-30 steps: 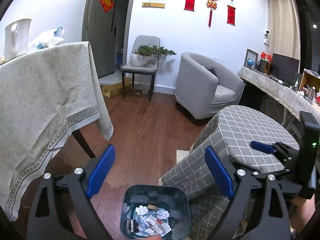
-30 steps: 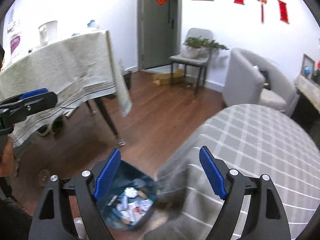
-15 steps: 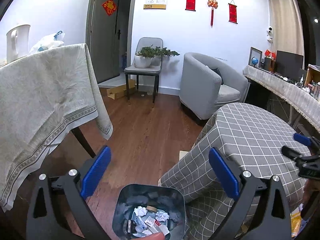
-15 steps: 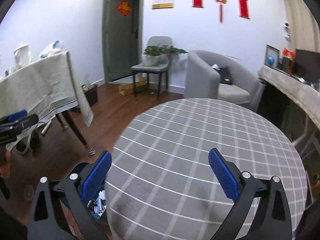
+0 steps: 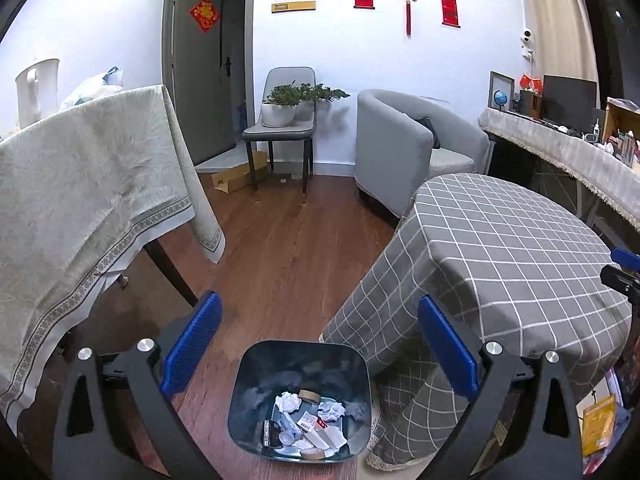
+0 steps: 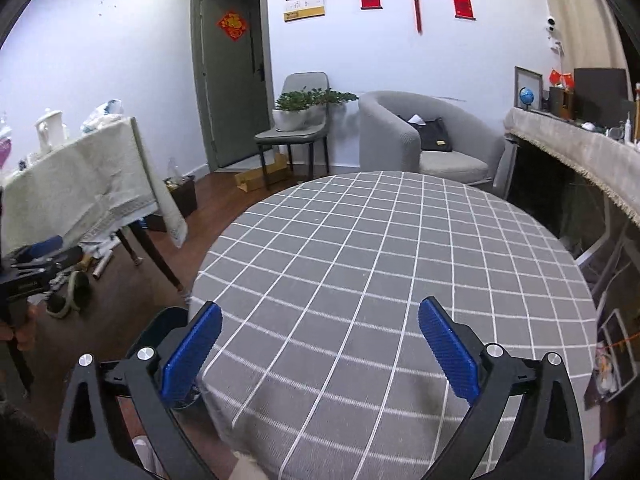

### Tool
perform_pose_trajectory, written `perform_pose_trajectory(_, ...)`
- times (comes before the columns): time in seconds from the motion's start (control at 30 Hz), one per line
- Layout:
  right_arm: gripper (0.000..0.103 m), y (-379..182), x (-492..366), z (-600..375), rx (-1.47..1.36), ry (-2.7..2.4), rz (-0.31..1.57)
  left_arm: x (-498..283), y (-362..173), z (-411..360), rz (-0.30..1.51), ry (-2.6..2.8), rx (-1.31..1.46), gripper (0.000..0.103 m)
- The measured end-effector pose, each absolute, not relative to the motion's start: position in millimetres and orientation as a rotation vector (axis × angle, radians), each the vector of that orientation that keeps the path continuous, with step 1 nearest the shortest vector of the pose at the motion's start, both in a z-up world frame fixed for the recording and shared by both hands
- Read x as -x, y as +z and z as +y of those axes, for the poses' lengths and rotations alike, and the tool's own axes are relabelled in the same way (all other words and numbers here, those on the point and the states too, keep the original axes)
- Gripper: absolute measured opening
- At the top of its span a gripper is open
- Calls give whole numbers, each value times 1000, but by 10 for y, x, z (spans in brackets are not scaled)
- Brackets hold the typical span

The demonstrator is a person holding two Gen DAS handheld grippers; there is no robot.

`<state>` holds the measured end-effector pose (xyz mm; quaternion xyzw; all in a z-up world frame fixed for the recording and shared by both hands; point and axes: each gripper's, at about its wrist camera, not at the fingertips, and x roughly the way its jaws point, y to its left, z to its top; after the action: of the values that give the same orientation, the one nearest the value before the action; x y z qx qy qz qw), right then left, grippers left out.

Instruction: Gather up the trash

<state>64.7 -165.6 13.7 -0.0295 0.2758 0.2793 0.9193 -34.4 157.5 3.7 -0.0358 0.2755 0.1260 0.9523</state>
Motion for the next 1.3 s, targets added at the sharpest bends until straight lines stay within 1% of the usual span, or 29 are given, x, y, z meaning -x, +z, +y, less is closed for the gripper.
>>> perform_pose_trajectory(0.33,99,146,-493,-1727,78,560,542,439,15,1470,559,250,73,100)
perform_pose_trajectory(1.3,99,139,-472,-1668,93,551,544,446,15,1459,564,251,80,100)
